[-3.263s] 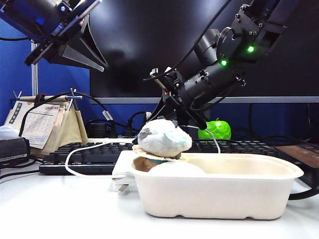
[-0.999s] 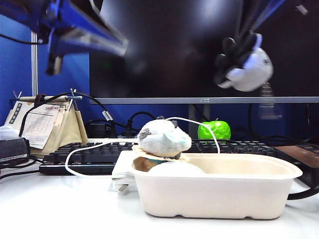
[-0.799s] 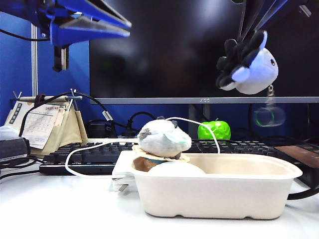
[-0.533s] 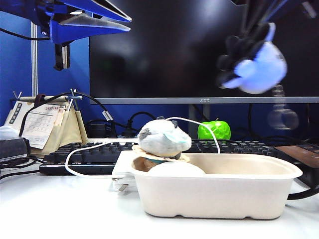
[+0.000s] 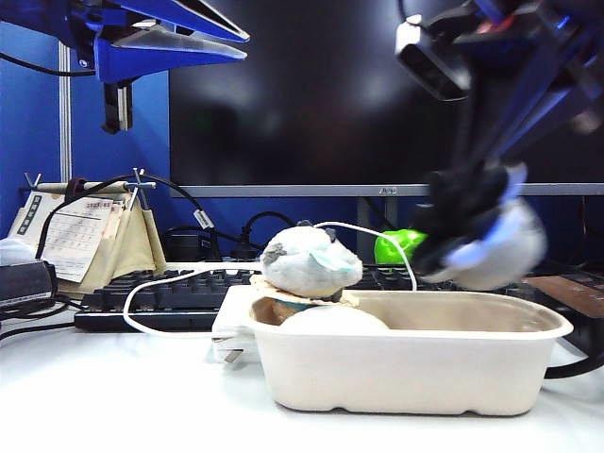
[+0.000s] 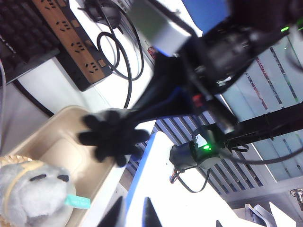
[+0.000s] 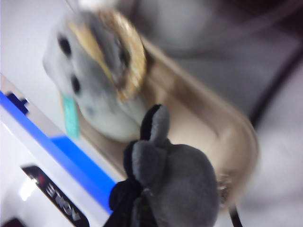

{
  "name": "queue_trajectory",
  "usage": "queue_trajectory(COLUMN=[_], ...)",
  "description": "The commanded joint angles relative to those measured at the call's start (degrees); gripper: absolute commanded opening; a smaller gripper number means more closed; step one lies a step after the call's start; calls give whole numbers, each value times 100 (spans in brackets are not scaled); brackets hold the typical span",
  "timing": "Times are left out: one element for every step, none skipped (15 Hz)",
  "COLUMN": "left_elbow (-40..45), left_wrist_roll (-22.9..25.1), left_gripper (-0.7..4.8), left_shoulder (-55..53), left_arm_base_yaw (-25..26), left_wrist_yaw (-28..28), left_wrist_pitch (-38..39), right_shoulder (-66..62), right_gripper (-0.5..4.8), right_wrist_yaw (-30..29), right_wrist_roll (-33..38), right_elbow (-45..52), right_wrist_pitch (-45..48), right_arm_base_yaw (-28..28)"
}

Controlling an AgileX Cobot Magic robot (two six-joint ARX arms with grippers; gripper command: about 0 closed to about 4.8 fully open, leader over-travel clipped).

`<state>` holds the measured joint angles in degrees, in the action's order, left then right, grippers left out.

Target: Identity fluffy octopus among items on the table, put them into the paper lunch box.

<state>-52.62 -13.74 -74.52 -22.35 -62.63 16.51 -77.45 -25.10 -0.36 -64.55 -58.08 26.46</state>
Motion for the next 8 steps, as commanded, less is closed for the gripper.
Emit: queue_trajectory(left_elbow=[-13, -13, -13, -13, -13, -13, -13, -13], left_wrist_roll=[26, 26, 26, 26, 26, 24, 26, 26], left_gripper=[57, 57, 57, 57, 57, 57, 57, 57], left_shoulder=[15, 15, 15, 15, 15, 15, 15, 15], left_arm_base_yaw=[0, 0, 0, 0, 0, 0, 0, 0], left_wrist_yaw=[-57, -59, -59, -59, -61, -61, -59, -59], left_wrist_pitch=[-79, -79, -79, -74, -74, -72, -74, -74], right_shoulder=[24, 24, -9, -46, -83, -157, -232, -284], right_gripper=[-1, -1, -1, -1, -1, -1, -1, -1], right_wrist_yaw=[-269, -269, -267, -264, -269, -271, -269, -262], right_wrist_roll=[39, 39, 39, 39, 39, 39, 37, 37], right_elbow=[46, 52, 52, 63, 116, 243, 337, 404], right_wrist_pitch=[376, 422, 457, 461, 507, 623, 699, 780], right_arm_base_yaw=[37, 37, 37, 37, 37, 39, 39, 39])
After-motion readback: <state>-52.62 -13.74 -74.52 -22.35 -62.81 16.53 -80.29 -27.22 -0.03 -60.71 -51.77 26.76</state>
